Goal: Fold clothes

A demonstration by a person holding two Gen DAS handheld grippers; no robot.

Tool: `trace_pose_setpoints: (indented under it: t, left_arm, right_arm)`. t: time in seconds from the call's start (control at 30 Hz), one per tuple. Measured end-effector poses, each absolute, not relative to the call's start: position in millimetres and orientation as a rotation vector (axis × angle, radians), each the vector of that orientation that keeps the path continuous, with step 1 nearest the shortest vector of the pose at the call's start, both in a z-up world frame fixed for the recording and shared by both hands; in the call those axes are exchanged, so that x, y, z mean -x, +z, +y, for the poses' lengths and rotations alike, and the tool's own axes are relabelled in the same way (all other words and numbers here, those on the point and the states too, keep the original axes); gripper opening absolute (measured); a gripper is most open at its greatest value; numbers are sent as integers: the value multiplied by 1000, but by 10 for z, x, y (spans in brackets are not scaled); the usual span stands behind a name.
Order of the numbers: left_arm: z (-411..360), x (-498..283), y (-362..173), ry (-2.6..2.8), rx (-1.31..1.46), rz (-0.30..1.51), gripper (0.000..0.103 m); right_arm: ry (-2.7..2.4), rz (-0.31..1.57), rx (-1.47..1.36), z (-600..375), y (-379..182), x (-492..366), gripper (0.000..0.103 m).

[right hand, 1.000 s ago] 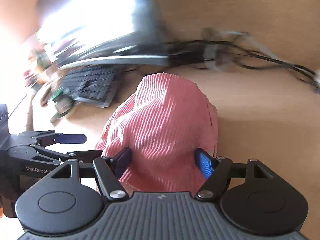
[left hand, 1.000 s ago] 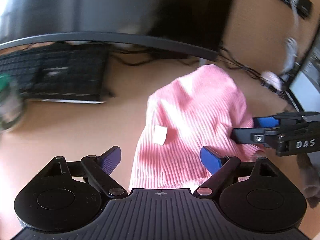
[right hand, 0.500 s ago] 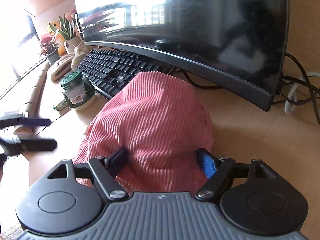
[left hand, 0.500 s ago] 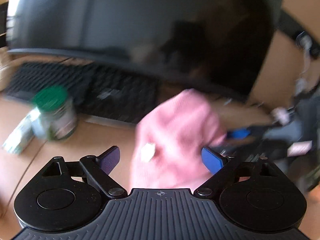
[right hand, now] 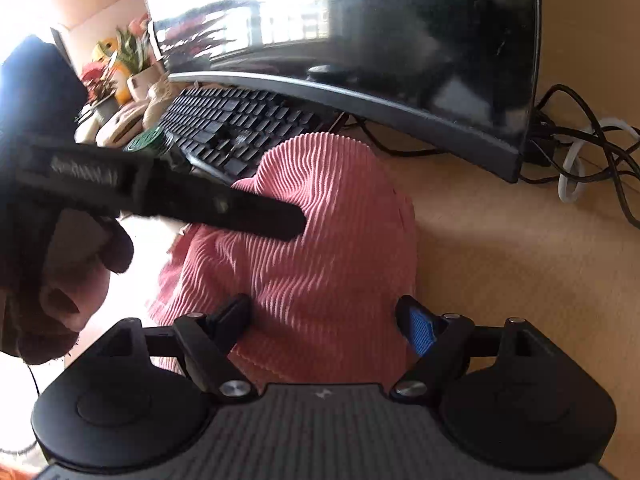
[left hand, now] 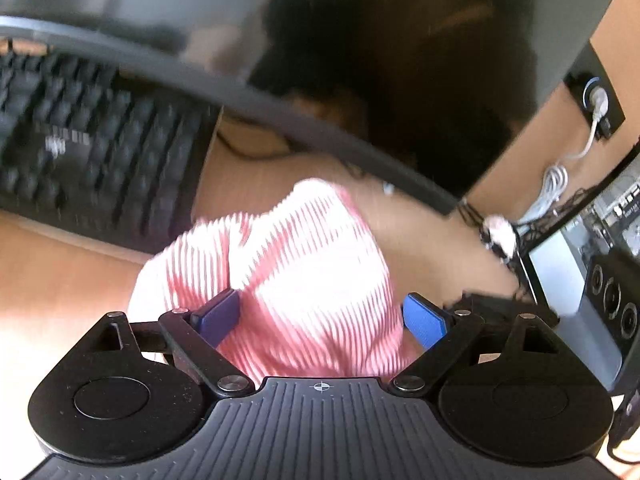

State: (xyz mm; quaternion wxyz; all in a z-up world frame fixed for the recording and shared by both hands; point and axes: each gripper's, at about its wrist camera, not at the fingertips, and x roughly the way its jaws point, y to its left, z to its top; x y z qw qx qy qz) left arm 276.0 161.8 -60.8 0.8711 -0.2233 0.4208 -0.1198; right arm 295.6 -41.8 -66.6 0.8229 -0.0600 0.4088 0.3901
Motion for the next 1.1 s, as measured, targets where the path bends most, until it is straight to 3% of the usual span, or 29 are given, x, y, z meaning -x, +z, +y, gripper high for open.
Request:
trace_pose_setpoints:
  t: [0.17,0.23,0.3,0.67,0.97,1.1]
  left_arm:
    - [1474,-2480,-620,-217,442,894,93]
    - [1466,-2414,-576,-158,417,867,93]
    - [1479,-2364,-518,-83,381,838,94]
    - [1451,-1916,-256,109,222,700,103]
    - [752,-663,-114,260,170,493,103]
    - [512,-290,-275,372,248,579,103]
  right_arm:
    - [905,873,236,-401,-635,-2881,82]
    - [889,853,256,-344,-652,-2896,95]
    - [854,848,238,-259,-683,-2919,99]
    - [623,751,98,-746,-352,-2331,103]
    - [610,536,115,-1079,-227,-1514,103]
    - [584,484,166,-1198,-337,-1145,103]
